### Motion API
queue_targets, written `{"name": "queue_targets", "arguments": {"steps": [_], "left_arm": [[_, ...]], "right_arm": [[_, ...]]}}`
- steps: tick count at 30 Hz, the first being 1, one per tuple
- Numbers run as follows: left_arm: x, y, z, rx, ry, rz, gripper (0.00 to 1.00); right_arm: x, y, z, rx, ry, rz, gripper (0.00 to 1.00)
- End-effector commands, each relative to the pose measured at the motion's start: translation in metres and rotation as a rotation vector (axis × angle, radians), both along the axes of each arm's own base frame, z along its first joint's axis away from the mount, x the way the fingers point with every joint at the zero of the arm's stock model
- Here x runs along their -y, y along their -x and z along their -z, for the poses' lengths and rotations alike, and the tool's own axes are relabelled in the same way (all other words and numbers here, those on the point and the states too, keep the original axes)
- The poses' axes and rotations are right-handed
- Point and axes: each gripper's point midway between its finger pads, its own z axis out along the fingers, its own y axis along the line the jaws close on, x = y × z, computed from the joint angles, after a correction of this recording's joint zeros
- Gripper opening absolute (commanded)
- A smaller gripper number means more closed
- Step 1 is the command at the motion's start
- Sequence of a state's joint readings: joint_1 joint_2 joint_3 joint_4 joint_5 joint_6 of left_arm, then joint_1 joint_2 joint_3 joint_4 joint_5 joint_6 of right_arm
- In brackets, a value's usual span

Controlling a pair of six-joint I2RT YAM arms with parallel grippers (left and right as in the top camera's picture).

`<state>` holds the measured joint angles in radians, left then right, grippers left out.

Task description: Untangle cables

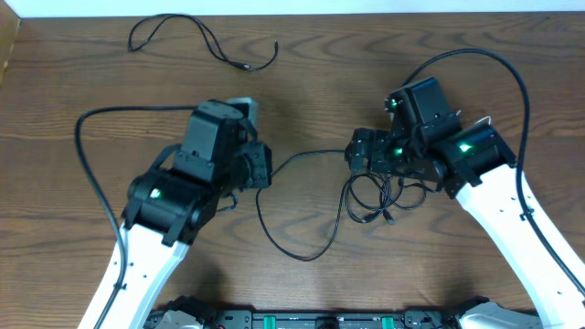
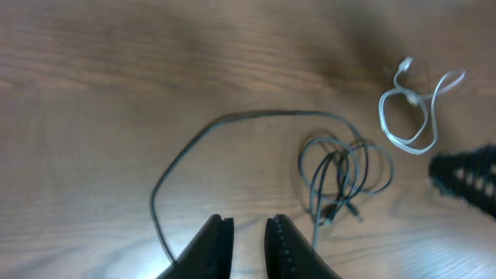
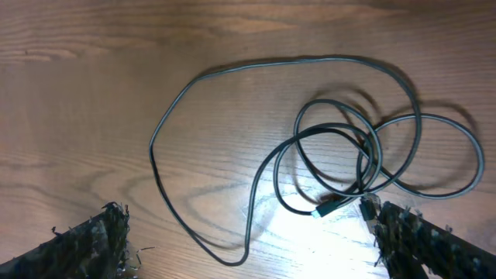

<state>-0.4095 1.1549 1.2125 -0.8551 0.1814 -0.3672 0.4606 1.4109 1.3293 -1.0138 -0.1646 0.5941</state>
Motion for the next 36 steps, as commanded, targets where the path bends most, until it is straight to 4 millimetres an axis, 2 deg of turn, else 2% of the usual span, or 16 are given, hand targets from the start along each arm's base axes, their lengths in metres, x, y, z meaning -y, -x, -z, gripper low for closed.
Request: {"name": "queue_targets", "arguments": {"steps": [1,3,5,6,7,8,9,13,14,16,19,21,25,28,31,36], "left_arm": [[-0.02,0.007,0.014,-0.07,-0.073,-0.094,0.35],[-0.031,0.016,0.036,-0.159,-0.143,-0.128,0.48],[-0.037,0.024,0.055,-0.244,-0.189,-0.146,0.5],[-0.04,0.03,0.071,-0.313,-0.217,-0.16,0.55],[-0.041,0.032,0.08,-0.349,-0.231,-0.167,0.63],[-0.042,0.034,0.092,-0.395,-0.247,-0.181,0.75],[-0.042,0.035,0.102,-0.431,-0.261,-0.19,0.8],[-0.043,0.037,0.137,-0.549,-0.321,-0.198,0.83],[-0.042,0.034,0.151,-0.585,-0.342,-0.196,0.83],[-0.04,0.029,0.163,-0.602,-0.351,-0.195,0.76],[-0.039,0.025,0.179,-0.63,-0.374,-0.172,0.75],[-0.041,0.027,0.182,-0.652,-0.378,-0.178,0.76],[-0.038,0.033,0.188,-0.705,-0.277,-0.12,0.76],[-0.042,0.033,0.204,-0.707,-0.225,-0.145,0.76],[-0.049,0.044,0.225,-0.718,-0.223,-0.155,0.75],[-0.049,0.048,0.238,-0.701,-0.233,-0.134,0.75]], "right_arm": [[-0.004,-0.004,0.002,-0.001,0.008,-0.011,0.99],[-0.006,-0.003,0.006,-0.019,0.009,-0.016,0.99],[-0.007,-0.003,0.009,-0.031,0.008,-0.021,0.99],[-0.007,-0.002,0.011,-0.036,0.01,-0.022,0.99],[-0.008,-0.003,0.011,-0.037,0.011,-0.022,0.99],[-0.008,-0.003,0.012,-0.038,0.011,-0.022,0.99],[-0.008,-0.003,0.011,-0.036,0.011,-0.022,0.99],[-0.008,-0.003,0.012,-0.037,0.011,-0.024,0.99],[-0.008,-0.002,0.012,-0.042,0.014,-0.024,0.99],[-0.007,-0.001,0.012,-0.044,0.015,-0.024,0.99],[-0.006,0.001,0.013,-0.053,0.02,-0.024,0.99],[-0.005,0.004,0.015,-0.066,0.028,-0.024,0.99],[-0.003,0.005,0.016,-0.065,0.04,-0.039,0.99],[-0.003,0.004,0.016,-0.061,0.04,-0.038,0.99],[-0.004,0.002,0.015,-0.053,0.037,-0.038,0.99],[-0.005,-0.002,0.013,-0.037,0.034,-0.034,0.99]]}}
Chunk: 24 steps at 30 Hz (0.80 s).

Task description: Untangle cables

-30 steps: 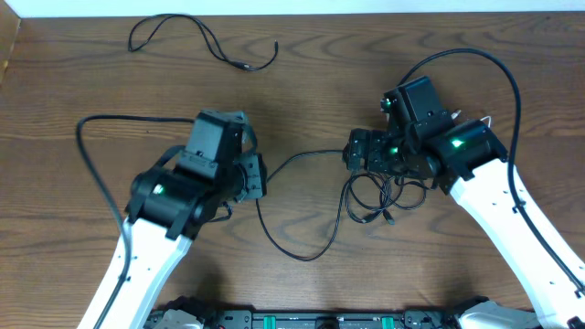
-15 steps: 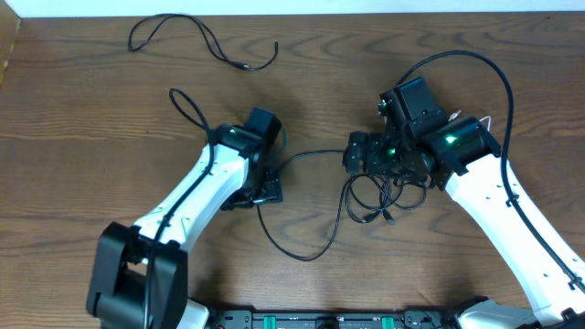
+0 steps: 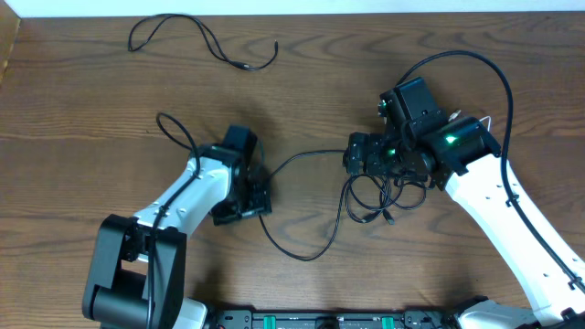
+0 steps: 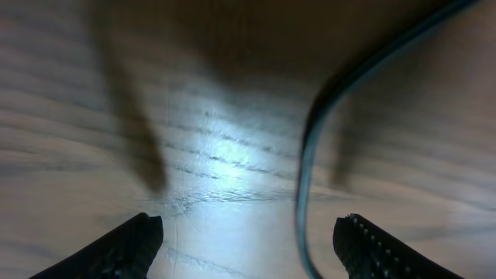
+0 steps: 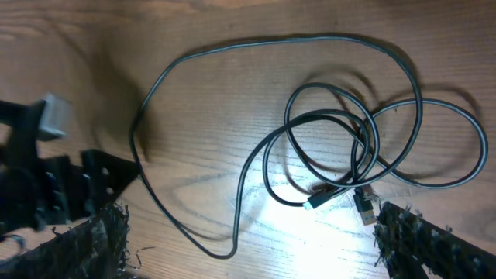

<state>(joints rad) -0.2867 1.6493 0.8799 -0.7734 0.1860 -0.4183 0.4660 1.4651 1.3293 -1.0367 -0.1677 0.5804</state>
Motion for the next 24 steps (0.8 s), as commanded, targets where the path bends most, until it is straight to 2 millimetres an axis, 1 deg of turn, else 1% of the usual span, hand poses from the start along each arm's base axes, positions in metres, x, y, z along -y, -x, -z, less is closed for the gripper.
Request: {"name": "queue_targets", "arguments": {"steps": [1,4,8,13,18,19,21,23,24], "left_arm": [[0.004,-0.003,0.003,0.031,0.008,0.033,0.75],[0.004,-0.011,0.004,0.072,-0.02,0.039,0.72],[0.002,-0.013,0.005,0.096,-0.084,0.025,0.71],[0.003,-0.009,0.008,0.105,-0.13,-0.003,0.68],[0.0,-0.003,0.017,0.105,-0.139,-0.033,0.67],[0.0,-0.003,0.018,0.103,-0.137,-0.033,0.63],[0.0,-0.002,0.018,0.102,-0.138,-0.033,0.52],[0.0,-0.002,0.018,0.1,-0.139,-0.034,0.46],[-0.001,-0.002,0.018,0.098,-0.141,-0.042,0.46]], "right_arm": [[-0.004,-0.006,-0.007,0.037,-0.005,-0.015,0.99],[-0.006,-0.01,-0.009,0.055,-0.014,-0.015,0.99],[-0.006,-0.01,-0.009,0.056,-0.014,-0.016,0.99],[-0.006,-0.009,-0.009,0.052,-0.013,-0.016,0.99],[-0.005,-0.008,-0.008,0.049,-0.011,-0.016,0.99],[-0.005,-0.008,-0.008,0.049,-0.011,-0.016,0.99],[-0.005,-0.008,-0.008,0.049,-0.011,-0.016,0.99],[-0.005,-0.008,-0.008,0.049,-0.012,-0.016,0.99],[-0.005,-0.008,-0.008,0.049,-0.011,-0.016,0.99]]}}
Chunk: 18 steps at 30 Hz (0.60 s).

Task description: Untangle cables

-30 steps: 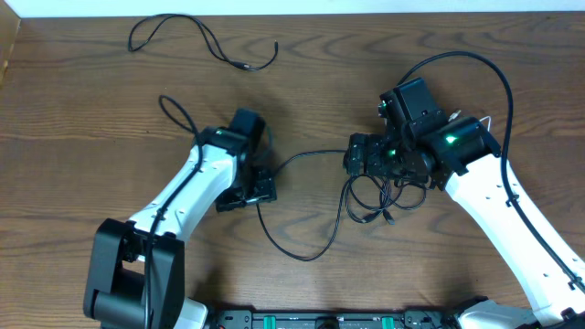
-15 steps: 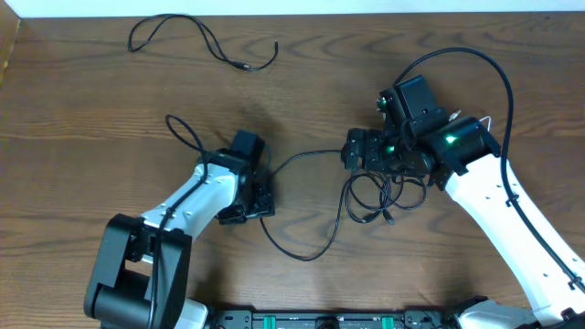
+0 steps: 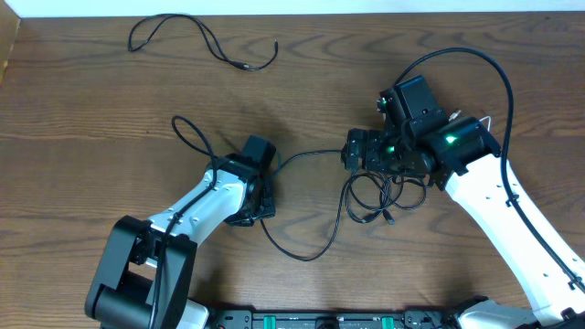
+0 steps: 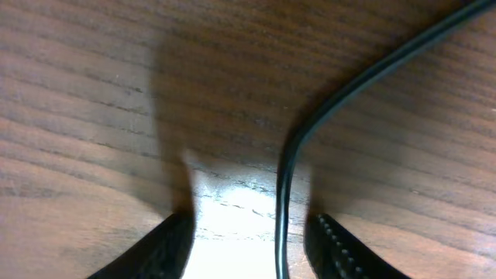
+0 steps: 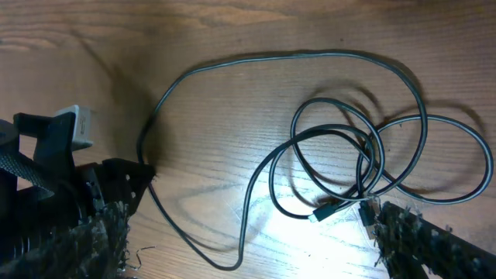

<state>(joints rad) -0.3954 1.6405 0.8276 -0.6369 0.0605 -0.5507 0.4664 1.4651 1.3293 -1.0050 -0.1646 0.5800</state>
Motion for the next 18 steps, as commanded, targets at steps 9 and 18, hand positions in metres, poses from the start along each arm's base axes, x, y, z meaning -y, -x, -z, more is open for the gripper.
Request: {"name": "queue_targets", "arguments": {"steps": [9,18], "left_arm": [[-0.014,0.018,0.023,-0.013,-0.04,-0.14,0.25],[-0.004,0.009,0.007,-0.013,-0.005,-0.046,0.08]], "right_arm": [[-0.003,-0.002,-0.005,0.019,0.001,-0.016,0.99],[-0.002,0.0,-0.004,0.011,0.004,-0.016,0.99]]}}
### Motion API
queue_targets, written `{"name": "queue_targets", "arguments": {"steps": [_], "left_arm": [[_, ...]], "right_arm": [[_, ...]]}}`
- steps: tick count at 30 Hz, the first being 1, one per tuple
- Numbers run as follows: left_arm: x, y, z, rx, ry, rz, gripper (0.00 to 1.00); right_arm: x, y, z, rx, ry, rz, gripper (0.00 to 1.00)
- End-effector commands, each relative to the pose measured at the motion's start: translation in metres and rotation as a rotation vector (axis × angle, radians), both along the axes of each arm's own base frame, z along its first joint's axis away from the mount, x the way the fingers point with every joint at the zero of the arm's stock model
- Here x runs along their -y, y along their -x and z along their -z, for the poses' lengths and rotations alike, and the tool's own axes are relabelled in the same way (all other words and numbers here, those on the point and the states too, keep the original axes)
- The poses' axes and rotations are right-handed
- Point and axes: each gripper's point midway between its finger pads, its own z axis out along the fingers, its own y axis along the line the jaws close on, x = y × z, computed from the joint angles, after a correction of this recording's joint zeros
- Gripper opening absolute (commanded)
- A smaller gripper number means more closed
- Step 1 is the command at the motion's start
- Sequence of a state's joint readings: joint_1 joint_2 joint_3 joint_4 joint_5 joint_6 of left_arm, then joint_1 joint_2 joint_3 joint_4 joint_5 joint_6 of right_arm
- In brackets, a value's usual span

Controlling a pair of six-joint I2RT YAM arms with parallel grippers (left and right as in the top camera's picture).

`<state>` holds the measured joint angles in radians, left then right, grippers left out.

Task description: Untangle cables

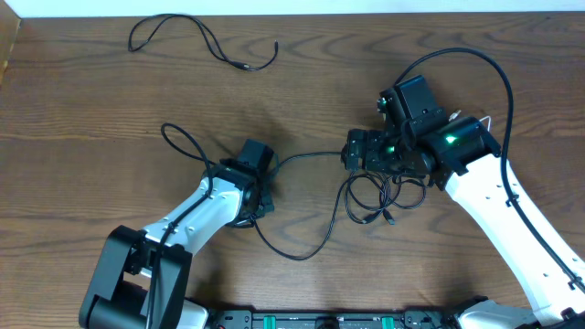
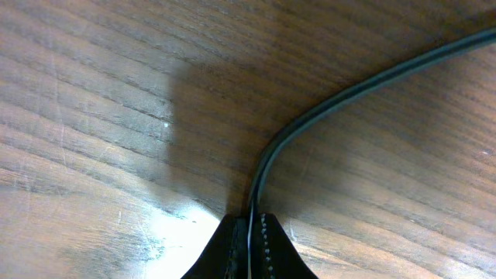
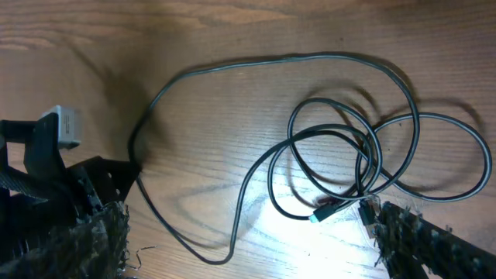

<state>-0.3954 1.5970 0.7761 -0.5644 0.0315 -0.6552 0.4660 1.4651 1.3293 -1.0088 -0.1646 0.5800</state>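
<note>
A long dark cable [image 1: 302,247] runs from a tangle of loops [image 1: 379,196] on the right in a wide curve to the left. My left gripper [image 1: 262,206] is down on the table, shut on this cable. In the left wrist view the cable [image 2: 310,116] enters between the closed fingertips of the left gripper [image 2: 249,232]. My right gripper [image 1: 358,153] hovers open over the tangle's left side. In the right wrist view the right gripper [image 3: 248,248] stands wide open above the loops [image 3: 353,167], and a plug [image 3: 325,209] lies among them.
A separate thin black cable [image 1: 196,41] lies at the far left of the wooden table [image 1: 73,110]. A bit of white cable [image 1: 486,119] shows behind the right arm. The arms' own black leads arc above both arms.
My left gripper was open astride the dark cable and is now shut on it. The cable's free curve has shifted slightly left. The right gripper has not moved.
My left gripper was first shut and held high over the table. It then stood low at the table, open beside the cable, then astride it, and now grips it. Throughout, my right gripper stayed open above the tangle.
</note>
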Motion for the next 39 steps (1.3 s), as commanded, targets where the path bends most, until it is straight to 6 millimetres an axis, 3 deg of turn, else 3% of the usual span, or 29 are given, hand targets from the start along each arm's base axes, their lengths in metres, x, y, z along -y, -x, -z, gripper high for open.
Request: {"name": "queue_targets", "arguments": {"steps": [1,4,6,7,14,18,22,25,29,33,36,39], "left_arm": [[0.0,0.01,0.0,-0.076,-0.007,0.076,0.07],[0.013,-0.016,-0.056,0.022,0.028,0.162,0.07],[0.033,-0.032,-0.112,0.15,0.132,0.227,0.07],[0.04,-0.035,-0.13,0.198,0.176,0.249,0.08],[0.047,-0.037,-0.227,0.504,0.284,0.29,0.07],[0.044,-0.031,-0.258,0.617,0.31,0.296,0.08],[0.033,-0.025,-0.256,0.609,0.266,0.275,0.08],[0.009,-0.023,-0.232,0.514,0.144,0.168,0.13],[-0.002,-0.023,-0.211,0.429,0.066,0.123,0.31],[-0.009,-0.03,-0.194,0.366,0.056,0.04,0.58],[-0.019,-0.034,-0.192,0.355,0.057,-0.034,0.71],[-0.032,-0.037,-0.192,0.355,0.062,-0.122,0.75]], "right_arm": [[-0.002,-0.001,-0.005,0.015,0.003,-0.017,0.99],[-0.004,0.0,-0.005,0.017,-0.001,-0.035,0.99],[-0.006,0.002,-0.006,0.017,-0.01,-0.058,0.99],[-0.006,0.002,-0.005,0.016,-0.01,-0.058,0.99],[-0.01,0.002,0.003,-0.009,-0.005,-0.068,0.99],[-0.021,0.003,0.012,-0.026,0.004,-0.095,0.99],[-0.035,0.006,0.023,-0.027,0.021,-0.181,0.99],[-0.045,0.014,0.027,-0.035,0.034,-0.233,0.99],[-0.054,0.028,0.028,-0.086,0.012,-0.213,0.99],[-0.061,0.06,0.044,-0.179,0.047,-0.219,0.99],[-0.07,0.075,0.066,-0.201,0.083,-0.191,0.99],[-0.078,0.082,0.086,-0.211,0.092,-0.155,0.99]]}}
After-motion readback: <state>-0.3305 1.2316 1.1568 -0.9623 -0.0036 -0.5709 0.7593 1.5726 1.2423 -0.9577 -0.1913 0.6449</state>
